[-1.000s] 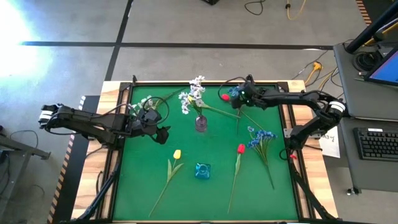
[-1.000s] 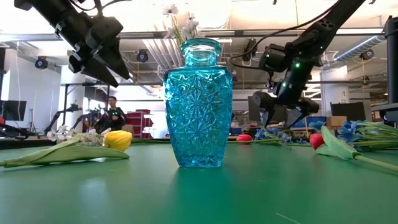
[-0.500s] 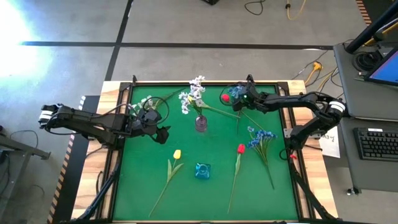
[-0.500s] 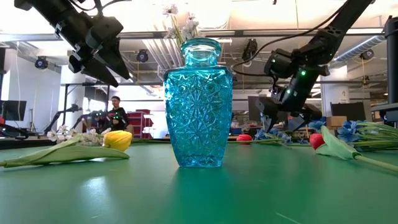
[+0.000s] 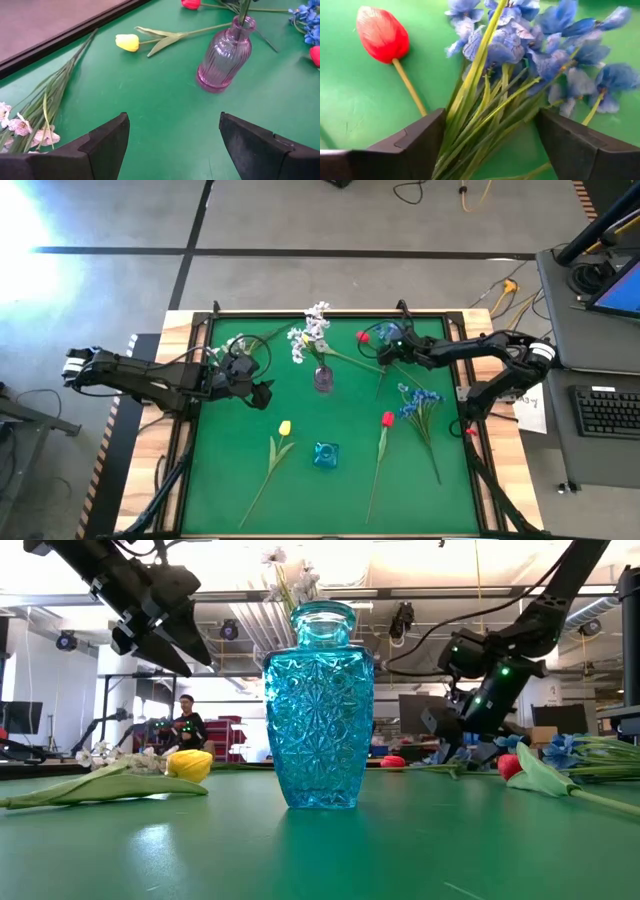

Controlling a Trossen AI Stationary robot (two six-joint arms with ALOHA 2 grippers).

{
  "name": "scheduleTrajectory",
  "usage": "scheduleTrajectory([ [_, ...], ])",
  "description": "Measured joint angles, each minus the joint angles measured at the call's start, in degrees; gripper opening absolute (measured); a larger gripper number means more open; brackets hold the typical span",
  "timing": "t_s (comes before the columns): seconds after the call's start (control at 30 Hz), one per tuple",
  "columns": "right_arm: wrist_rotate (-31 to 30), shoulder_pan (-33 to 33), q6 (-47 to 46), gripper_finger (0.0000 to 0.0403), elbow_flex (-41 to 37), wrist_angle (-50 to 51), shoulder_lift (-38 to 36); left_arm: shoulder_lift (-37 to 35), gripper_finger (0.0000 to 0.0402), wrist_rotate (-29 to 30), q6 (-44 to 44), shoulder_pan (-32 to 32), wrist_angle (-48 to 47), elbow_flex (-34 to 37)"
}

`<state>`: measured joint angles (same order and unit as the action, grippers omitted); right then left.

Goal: Sort flowers into vase by color
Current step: Put the top blue flowers into the blue vase

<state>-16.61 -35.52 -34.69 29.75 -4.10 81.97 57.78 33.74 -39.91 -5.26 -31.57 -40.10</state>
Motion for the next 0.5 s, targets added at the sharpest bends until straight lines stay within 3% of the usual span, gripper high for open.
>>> scheduleTrajectory([
  [0.5, 2.4, 0.0, 1.3, 0.0177, 1.6, -3.0, 0.0, 0.0, 0.0295, 0.3, 0.0, 0.0, 0.0, 0.0],
])
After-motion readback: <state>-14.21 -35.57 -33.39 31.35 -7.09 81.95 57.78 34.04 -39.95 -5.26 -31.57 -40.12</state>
